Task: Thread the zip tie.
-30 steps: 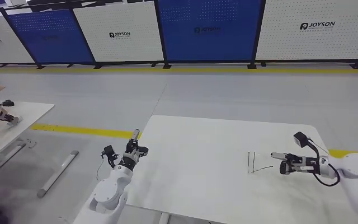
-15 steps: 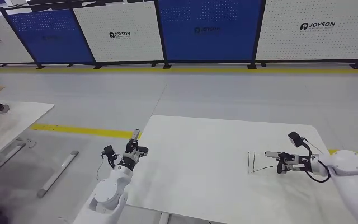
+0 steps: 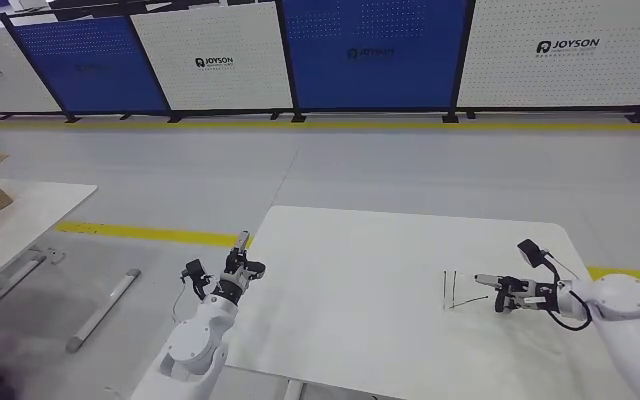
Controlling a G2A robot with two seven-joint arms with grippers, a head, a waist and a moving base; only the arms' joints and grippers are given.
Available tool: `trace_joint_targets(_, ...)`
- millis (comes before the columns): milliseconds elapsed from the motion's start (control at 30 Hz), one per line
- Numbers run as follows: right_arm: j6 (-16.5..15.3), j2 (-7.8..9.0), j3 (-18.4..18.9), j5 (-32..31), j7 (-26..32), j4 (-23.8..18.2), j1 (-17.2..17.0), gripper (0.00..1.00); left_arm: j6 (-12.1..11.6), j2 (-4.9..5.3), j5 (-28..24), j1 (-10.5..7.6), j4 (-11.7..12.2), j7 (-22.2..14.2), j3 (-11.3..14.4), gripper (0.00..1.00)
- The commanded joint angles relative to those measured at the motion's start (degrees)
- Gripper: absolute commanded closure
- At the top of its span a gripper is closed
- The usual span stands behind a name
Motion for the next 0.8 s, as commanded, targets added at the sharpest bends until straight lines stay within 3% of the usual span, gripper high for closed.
trace_joint_targets(0, 0.07, 0.01, 0.08, 0.04, 0.17, 0.20, 0.00, 0.40, 0.00, 0.00, 0.00, 0.00, 0.00, 0.00, 0.00, 0.00)
trace_joint_targets(200, 1.15, -0.16, -0.20, -0.52, 0.32, 0.91, 0.22, 0.34, 0.00, 0.00, 0.00, 0.00, 0.00, 0.00, 0.00, 0.00)
trace_joint_targets(267, 1.48, -0.37, -0.51, -0.71, 0.15, 1.15, 0.37, 0.46, 0.00, 0.00, 0.00, 0.00, 0.00, 0.00, 0.00, 0.00)
trace_joint_targets(367, 1.50, -0.58, -0.76, -0.73, 0.18, 1.65, 0.62, 0.51, 0.00, 0.00, 0.00, 0.00, 0.00, 0.00, 0.00, 0.00)
trace_joint_targets(567, 1.34, -0.88, -0.96, -0.81, 0.40, 2.96, 1.20, 0.58, 0.00, 0.00, 0.00, 0.00, 0.00, 0.00, 0.00, 0.00)
trace_joint_targets(700, 1.73, -1.13, -1.39, -1.43, 0.27, 3.51, 1.51, 0.56, 0.00, 0.00, 0.00, 0.00, 0.00, 0.00, 0.00, 0.00)
trace_joint_targets(767, 1.84, -1.31, -1.61, -1.60, 0.04, 3.73, 1.62, 0.61, 0.00, 0.00, 0.00, 0.00, 0.00, 0.00, 0.00, 0.00)
